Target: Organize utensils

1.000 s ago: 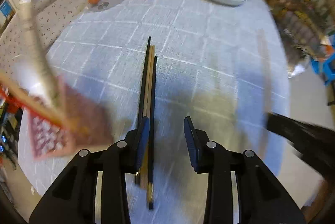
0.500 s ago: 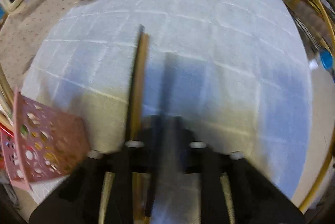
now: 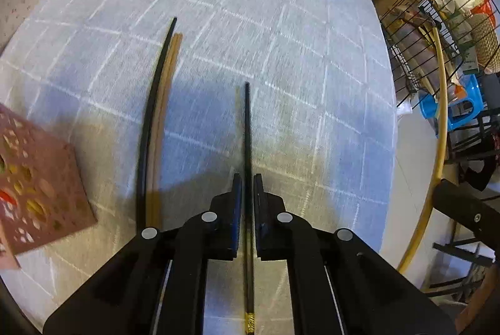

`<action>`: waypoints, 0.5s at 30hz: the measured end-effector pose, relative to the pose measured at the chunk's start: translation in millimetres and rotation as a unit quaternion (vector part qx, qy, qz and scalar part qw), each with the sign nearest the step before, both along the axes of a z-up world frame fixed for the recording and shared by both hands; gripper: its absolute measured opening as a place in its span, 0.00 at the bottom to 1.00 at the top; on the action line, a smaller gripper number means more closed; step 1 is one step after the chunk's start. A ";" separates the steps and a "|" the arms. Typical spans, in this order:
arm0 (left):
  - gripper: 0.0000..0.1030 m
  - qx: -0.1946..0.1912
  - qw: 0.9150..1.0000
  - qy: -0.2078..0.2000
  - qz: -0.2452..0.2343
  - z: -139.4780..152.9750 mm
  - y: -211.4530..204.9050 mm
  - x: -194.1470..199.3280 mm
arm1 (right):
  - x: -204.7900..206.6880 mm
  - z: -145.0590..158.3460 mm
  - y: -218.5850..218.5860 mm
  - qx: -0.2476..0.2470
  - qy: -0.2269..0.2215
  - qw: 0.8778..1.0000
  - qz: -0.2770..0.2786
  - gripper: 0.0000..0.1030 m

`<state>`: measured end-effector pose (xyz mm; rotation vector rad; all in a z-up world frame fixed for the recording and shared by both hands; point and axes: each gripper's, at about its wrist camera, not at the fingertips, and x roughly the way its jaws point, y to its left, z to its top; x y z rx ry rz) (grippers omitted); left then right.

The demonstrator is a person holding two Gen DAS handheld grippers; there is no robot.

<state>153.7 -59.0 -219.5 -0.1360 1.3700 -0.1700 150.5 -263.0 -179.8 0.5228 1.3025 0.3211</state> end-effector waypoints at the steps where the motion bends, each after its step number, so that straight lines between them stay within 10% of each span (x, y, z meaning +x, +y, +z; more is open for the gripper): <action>1: 0.05 0.007 1.000 -0.003 -0.008 0.3 -3.2 -2.8 | 0.2 0.1 0.2 0.000 0.000 1.000 0.001 0.07; 12: 0.16 0.085 0.995 0.002 -0.046 -12.2 -24.5 2.8 | 1.7 -6.3 5.7 -0.011 0.007 1.000 0.012 0.07; 15: 0.05 0.111 0.992 -0.014 -0.058 -13.9 -30.5 0.1 | 2.4 -7.7 8.5 -0.014 0.009 1.000 0.015 0.07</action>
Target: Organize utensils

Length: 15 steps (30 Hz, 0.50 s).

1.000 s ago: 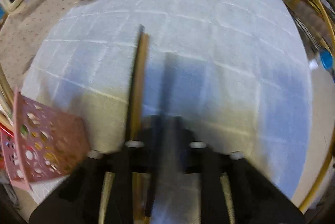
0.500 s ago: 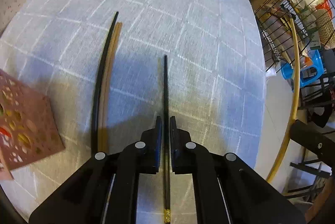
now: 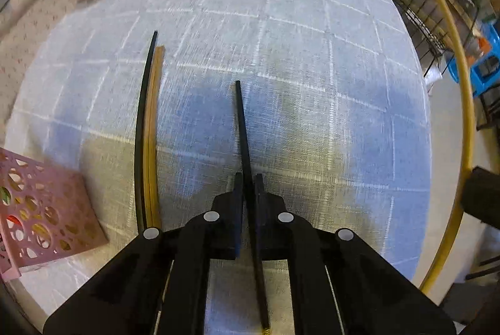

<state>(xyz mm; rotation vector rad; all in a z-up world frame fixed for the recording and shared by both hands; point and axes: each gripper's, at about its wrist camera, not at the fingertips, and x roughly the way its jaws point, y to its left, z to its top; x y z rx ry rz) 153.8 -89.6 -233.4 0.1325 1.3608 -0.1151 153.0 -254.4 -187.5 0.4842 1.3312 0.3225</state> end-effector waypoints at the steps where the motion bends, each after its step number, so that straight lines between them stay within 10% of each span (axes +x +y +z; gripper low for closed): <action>1: 0.04 -0.004 1.000 -0.001 0.003 0.3 1.3 -0.6 | 0.3 -0.1 0.2 -0.001 0.000 1.000 0.000 0.07; 15: 0.04 -0.036 0.999 -0.034 0.003 26.1 3.8 -12.1 | 1.7 1.5 6.0 -0.016 -0.005 1.000 0.003 0.07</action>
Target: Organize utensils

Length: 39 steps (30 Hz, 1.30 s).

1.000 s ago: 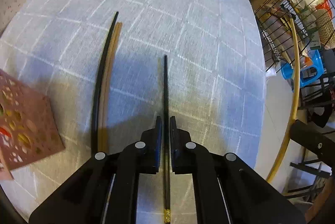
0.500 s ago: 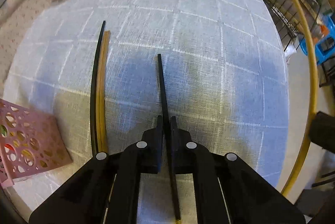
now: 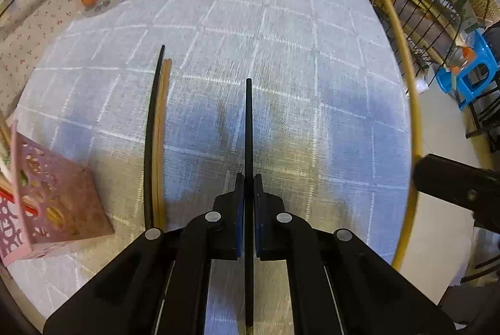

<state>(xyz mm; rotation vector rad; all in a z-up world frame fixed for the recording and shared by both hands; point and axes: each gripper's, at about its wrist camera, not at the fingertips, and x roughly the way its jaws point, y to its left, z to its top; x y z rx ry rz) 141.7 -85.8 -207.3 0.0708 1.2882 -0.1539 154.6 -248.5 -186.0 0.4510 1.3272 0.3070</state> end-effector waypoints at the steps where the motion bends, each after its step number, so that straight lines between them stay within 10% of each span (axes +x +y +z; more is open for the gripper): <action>1: 0.04 -0.007 1.000 -0.005 0.000 4.4 0.2 -0.9 | 0.2 1.3 0.0 0.000 -0.002 1.000 0.000 0.07; 22: 0.04 -0.032 0.994 -0.103 0.000 109.3 51.2 -28.2 | 6.0 34.2 45.1 0.000 -0.059 0.998 0.023 0.07; 39: 0.04 -0.083 0.969 -0.228 0.043 197.4 121.5 -48.7 | 6.9 72.6 78.3 0.003 -0.140 0.989 0.038 0.07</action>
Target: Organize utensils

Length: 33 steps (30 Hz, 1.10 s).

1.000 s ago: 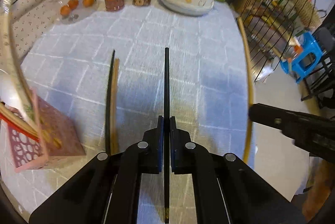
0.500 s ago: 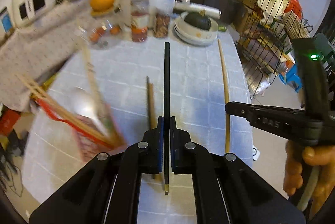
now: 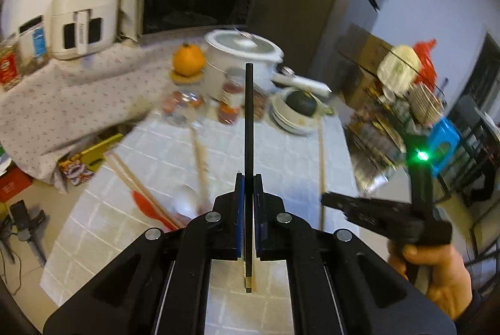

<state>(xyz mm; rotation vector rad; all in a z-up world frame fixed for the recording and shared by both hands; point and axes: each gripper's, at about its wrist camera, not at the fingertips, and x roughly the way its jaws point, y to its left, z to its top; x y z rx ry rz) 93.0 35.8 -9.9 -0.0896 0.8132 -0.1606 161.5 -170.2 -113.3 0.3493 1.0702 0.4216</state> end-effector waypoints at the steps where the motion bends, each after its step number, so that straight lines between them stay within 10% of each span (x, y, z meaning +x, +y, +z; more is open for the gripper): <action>1: 0.04 0.003 1.000 -0.007 0.011 1.1 6.6 1.4 | -0.7 2.1 1.9 0.001 -0.006 1.000 0.000 0.07; 12: 0.04 0.016 0.992 -0.085 0.090 11.8 48.7 0.9 | -1.7 31.9 19.4 0.021 -0.079 0.997 -0.005 0.07; 26: 0.06 0.020 0.996 0.009 0.082 -54.2 49.7 26.5 | -4.7 51.2 42.5 0.061 -0.145 0.987 -0.030 0.07; 33: 0.19 -0.001 0.995 0.008 0.095 -30.1 60.3 16.4 | -6.4 55.1 66.2 0.090 -0.173 0.980 -0.031 0.07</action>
